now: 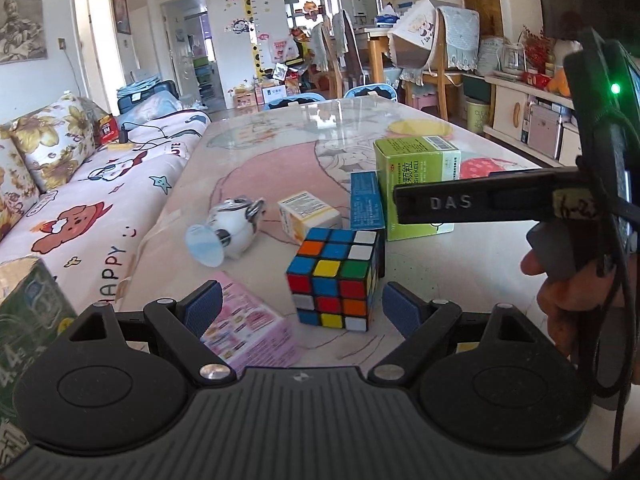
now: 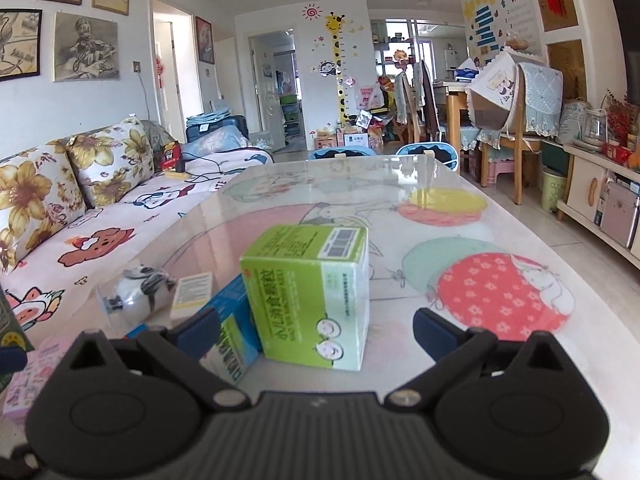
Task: Organize rigid objects
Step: 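Grasp the Rubik's cube with left tool while right grasps the green medicine box, then carry the Rubik's cube toward the box while right tool holds the green box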
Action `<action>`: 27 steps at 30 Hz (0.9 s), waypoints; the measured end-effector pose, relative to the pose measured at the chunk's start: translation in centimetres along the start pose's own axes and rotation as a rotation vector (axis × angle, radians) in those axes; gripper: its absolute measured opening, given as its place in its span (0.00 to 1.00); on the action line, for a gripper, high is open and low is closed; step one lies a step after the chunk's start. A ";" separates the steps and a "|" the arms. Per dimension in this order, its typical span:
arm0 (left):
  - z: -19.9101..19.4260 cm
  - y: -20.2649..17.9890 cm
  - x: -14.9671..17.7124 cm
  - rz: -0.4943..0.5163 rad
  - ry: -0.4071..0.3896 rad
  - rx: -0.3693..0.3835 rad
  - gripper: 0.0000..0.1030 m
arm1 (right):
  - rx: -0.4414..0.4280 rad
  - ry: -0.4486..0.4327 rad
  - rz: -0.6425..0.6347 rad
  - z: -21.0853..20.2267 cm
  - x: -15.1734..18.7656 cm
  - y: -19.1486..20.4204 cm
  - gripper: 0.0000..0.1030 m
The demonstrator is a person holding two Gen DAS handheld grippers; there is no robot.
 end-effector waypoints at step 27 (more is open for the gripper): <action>0.8 -2.0 -0.2 -0.080 0.086 0.048 0.61 | -0.048 0.042 -0.035 2.4 -0.4 0.1 0.68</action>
Point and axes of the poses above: each gripper's, at about its wrist camera, not at the fingertips, and z roughly the way its jaws point, y to its left, x to its underside, the point moved 7 cm from there along z, roughly the way its jaws point, and after that the axes turned 5 degrees about z, right-handed, at the moved point
